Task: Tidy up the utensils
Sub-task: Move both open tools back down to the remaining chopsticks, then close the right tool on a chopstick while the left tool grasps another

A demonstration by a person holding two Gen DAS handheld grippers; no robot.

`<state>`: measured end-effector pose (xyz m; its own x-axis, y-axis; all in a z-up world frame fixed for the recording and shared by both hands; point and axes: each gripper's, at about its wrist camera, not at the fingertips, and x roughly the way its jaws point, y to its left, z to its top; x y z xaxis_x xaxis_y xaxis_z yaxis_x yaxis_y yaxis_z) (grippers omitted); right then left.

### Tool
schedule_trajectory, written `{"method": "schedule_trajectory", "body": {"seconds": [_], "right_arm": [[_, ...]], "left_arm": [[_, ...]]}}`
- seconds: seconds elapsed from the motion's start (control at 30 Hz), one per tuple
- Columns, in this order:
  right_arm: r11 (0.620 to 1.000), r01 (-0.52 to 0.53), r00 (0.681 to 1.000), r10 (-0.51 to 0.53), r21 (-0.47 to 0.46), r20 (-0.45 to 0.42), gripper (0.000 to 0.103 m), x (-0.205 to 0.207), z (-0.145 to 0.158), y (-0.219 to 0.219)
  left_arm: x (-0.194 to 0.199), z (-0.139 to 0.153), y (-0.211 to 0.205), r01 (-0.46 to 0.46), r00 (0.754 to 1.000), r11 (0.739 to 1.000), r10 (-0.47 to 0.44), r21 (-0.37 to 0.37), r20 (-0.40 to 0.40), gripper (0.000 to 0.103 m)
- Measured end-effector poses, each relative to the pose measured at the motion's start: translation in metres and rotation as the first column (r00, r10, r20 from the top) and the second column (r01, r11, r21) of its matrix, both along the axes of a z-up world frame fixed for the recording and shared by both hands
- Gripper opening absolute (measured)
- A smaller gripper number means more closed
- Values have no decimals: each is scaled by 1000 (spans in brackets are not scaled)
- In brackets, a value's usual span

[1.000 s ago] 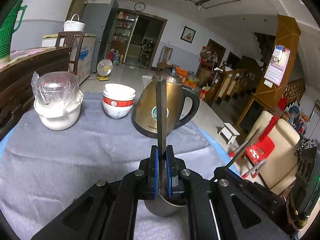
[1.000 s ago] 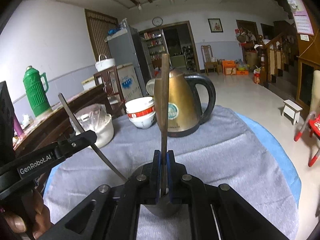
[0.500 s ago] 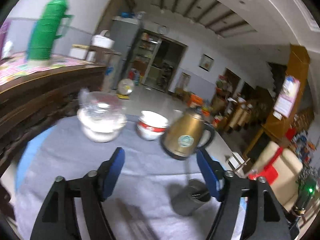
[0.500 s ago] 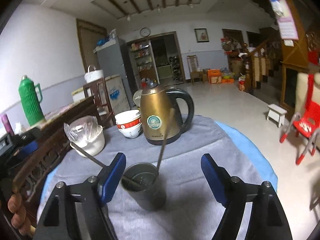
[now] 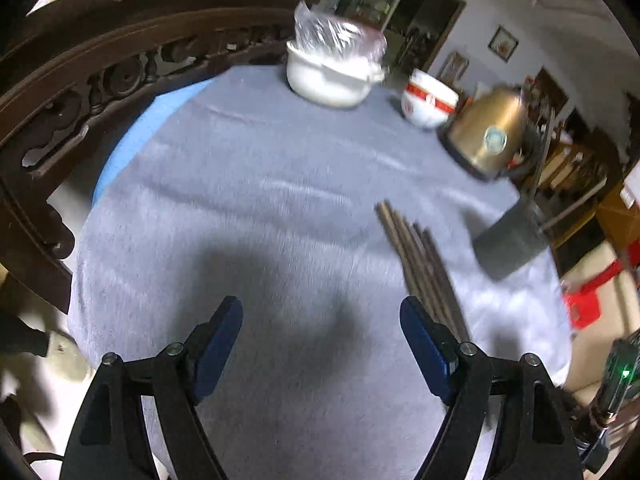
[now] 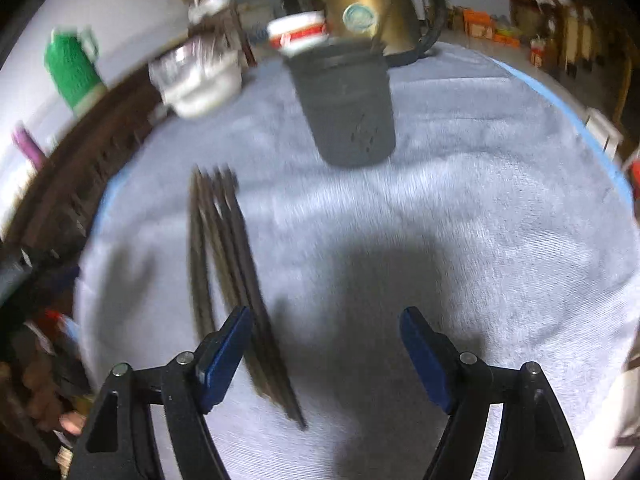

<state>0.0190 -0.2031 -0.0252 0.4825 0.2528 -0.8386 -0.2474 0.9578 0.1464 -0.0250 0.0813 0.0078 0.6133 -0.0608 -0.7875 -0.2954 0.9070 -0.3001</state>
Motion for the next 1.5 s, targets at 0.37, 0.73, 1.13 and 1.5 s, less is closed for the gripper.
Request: {"method": "schedule_trajectory", "body": {"seconds": [0.37, 0.73, 1.13, 1.5], "right_arm": [[996, -71, 997, 72, -54, 20, 79, 0, 10, 16], [976, -215, 974, 217, 39, -67, 41, 73, 9, 66], [969, -244, 965, 239, -29, -111, 27, 90, -3, 88], [981, -181, 974, 188, 71, -123, 16, 88, -3, 66]], "left_arm": [[11, -12, -9, 37, 998, 999, -36, 26, -44, 81], [12, -18, -7, 41, 997, 999, -40, 22, -63, 81], [28, -24, -10, 71, 994, 997, -71, -6, -88, 81], [77, -20, -50, 155, 978, 988, -153, 7, -141, 81]]}}
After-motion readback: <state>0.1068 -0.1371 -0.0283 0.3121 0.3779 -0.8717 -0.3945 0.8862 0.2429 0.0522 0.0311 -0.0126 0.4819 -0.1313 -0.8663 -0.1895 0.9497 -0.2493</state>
